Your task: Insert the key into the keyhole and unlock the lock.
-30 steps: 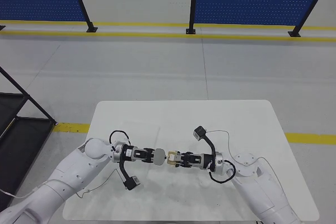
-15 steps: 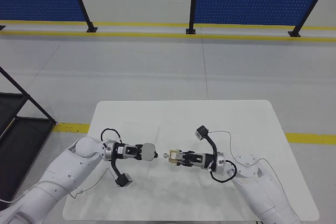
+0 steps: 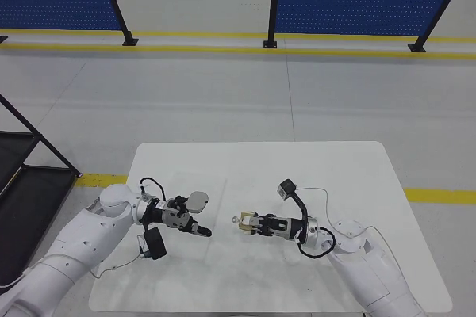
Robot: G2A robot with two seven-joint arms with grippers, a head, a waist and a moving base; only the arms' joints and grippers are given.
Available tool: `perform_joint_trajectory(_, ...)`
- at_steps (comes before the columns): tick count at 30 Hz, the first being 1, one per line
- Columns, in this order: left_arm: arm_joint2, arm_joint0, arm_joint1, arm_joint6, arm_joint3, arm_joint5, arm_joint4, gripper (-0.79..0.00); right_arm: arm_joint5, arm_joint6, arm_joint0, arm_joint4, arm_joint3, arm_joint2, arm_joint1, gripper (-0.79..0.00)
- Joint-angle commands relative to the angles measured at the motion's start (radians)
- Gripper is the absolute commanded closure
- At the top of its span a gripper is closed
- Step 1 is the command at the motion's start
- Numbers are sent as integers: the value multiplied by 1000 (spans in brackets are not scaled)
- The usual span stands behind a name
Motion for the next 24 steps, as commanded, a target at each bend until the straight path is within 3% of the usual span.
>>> perform_joint_trajectory(1, 0, 0, 0, 0, 0, -2, 0, -785, 0, 0, 0, 0, 0, 0, 0, 0)
perform_joint_trajectory(3, 3, 4, 0, -1, 0, -14, -7, -785, 0, 0, 0, 0, 0, 0, 0, 0)
perform_joint_trajectory(6, 7, 2, -1, -31, 18, -182, -70, -785, 0, 0, 0, 0, 0, 0, 0, 0)
perform_joint_trajectory(9, 27, -1, 1, -49, 21, -406, -132, -785, 0, 0, 0, 0, 0, 0, 0, 0)
perform_joint_trajectory(13, 87, 7, 18, -196, -39, -552, -308, -785, 0, 0, 0, 0, 0, 0, 0, 0)
perform_joint_trajectory(18, 138, 4, 47, -426, -55, -783, -657, -785, 0, 0, 0, 0, 0, 0, 0, 0)
perform_joint_trajectory(24, 150, -23, 59, -631, -46, -987, -809, -785, 0, 0, 0, 0, 0, 0, 0, 0)
